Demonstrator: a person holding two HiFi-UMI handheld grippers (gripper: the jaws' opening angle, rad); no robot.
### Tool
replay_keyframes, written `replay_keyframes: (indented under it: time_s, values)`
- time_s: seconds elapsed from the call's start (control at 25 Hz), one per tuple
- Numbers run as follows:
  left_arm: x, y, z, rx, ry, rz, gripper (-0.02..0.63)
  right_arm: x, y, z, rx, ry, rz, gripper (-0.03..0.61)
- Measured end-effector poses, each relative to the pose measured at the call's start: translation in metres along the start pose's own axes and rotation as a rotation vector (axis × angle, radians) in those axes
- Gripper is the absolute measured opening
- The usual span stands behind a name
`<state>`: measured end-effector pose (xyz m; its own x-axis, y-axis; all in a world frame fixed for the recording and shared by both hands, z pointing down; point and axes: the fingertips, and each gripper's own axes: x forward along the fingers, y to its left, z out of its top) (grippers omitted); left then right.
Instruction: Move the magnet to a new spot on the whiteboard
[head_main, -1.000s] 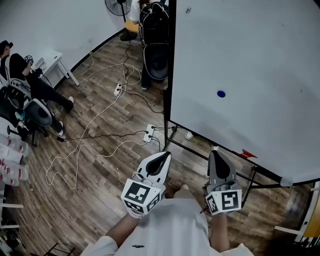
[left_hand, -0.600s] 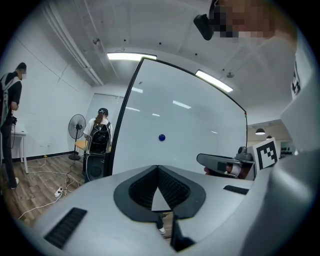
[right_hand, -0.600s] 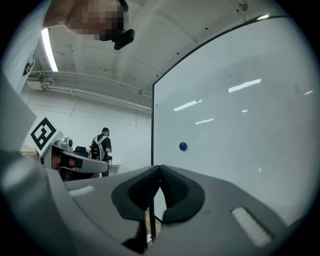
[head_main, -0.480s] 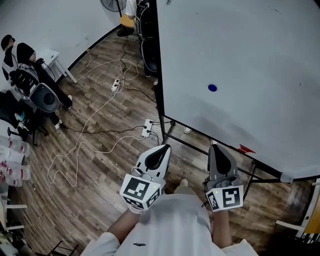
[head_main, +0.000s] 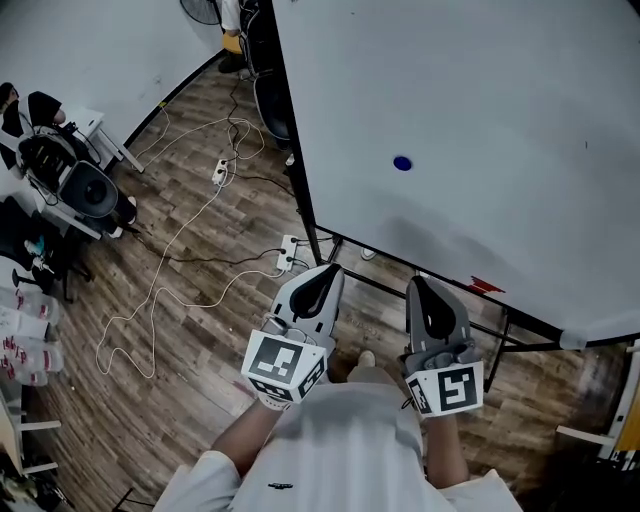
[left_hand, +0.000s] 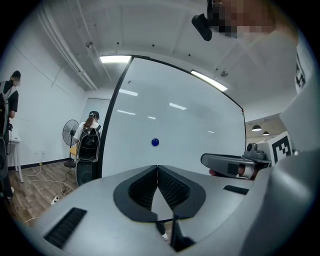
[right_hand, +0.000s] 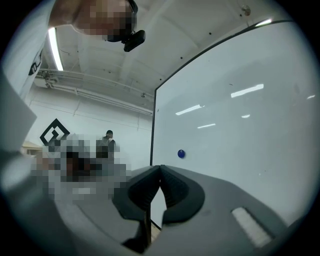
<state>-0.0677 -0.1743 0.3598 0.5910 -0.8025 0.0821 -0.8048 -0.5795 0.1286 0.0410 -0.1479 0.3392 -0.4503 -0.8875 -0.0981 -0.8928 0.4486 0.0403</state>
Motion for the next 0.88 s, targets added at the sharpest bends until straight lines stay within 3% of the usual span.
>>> replay_keyframes:
  time_s: [0.36,0.56,0.88]
  values:
    - [0.035,-0.008,0.009,0.013,-0.001,-0.025,0.009,0.005,-0.018,0.009,-0.012,-0.016,-0.022,0.011]
    - [0.055,-0.011,0.016,0.027,-0.007,-0.033,0.066,0.002,-0.027,0.006,-0.004,-0.016,-0.035,0.011]
    - [0.091,-0.011,0.016,0.042,-0.008,-0.029,0.096,0.004,-0.039,0.007,-0.002,-0.029,-0.05,0.011]
